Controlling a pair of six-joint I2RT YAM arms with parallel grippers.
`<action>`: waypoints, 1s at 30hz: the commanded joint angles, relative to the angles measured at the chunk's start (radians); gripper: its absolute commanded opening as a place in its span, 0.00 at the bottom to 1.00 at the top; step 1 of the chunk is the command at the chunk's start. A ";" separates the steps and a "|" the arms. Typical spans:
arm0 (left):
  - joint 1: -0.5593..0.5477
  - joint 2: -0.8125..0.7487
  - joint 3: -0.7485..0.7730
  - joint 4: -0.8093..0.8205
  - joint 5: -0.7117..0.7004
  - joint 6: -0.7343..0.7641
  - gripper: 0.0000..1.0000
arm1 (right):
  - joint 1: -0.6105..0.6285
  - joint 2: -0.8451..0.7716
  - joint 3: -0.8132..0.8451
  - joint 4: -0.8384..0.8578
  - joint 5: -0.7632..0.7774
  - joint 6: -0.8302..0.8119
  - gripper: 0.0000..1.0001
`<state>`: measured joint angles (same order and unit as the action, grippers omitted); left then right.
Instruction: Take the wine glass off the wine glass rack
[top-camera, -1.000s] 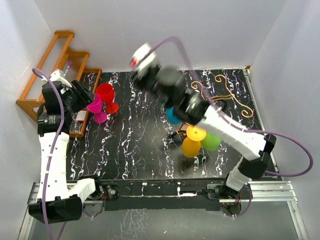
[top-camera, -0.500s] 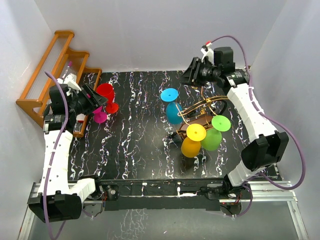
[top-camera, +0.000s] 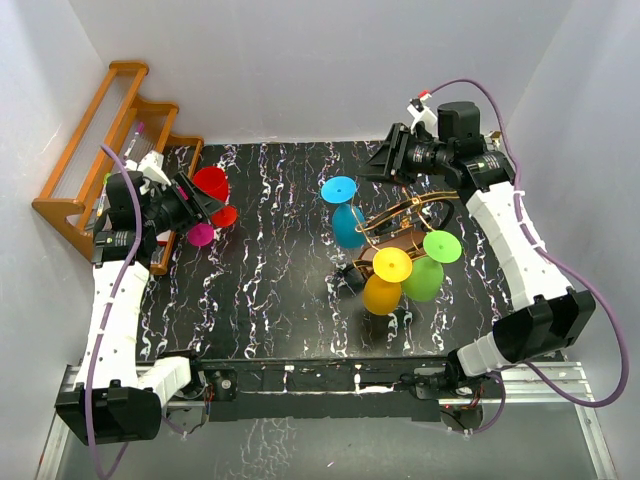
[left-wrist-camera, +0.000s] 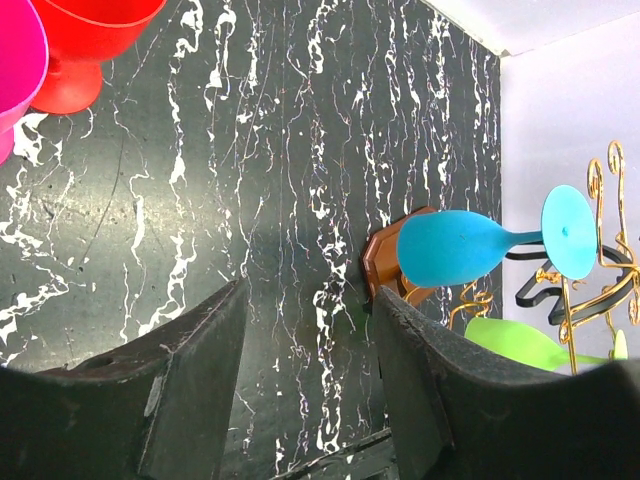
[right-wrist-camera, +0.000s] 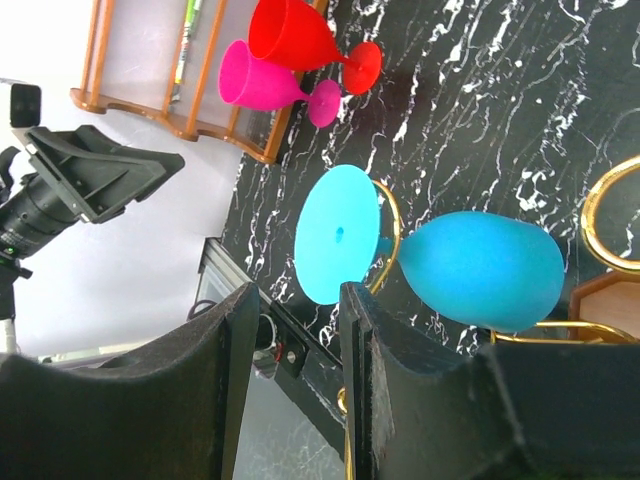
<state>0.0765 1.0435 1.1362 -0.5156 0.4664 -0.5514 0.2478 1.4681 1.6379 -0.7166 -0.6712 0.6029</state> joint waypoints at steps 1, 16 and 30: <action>-0.002 -0.028 -0.009 0.007 0.031 0.002 0.51 | -0.003 0.005 0.003 -0.014 0.036 -0.017 0.40; -0.002 -0.026 -0.021 -0.003 0.035 0.010 0.51 | 0.015 0.069 0.003 -0.002 0.039 -0.028 0.37; -0.003 -0.023 -0.040 0.001 0.040 0.013 0.51 | 0.049 0.084 0.002 0.017 0.047 -0.020 0.36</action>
<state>0.0761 1.0412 1.1103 -0.5171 0.4835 -0.5503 0.2874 1.5528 1.6379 -0.7525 -0.6300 0.5838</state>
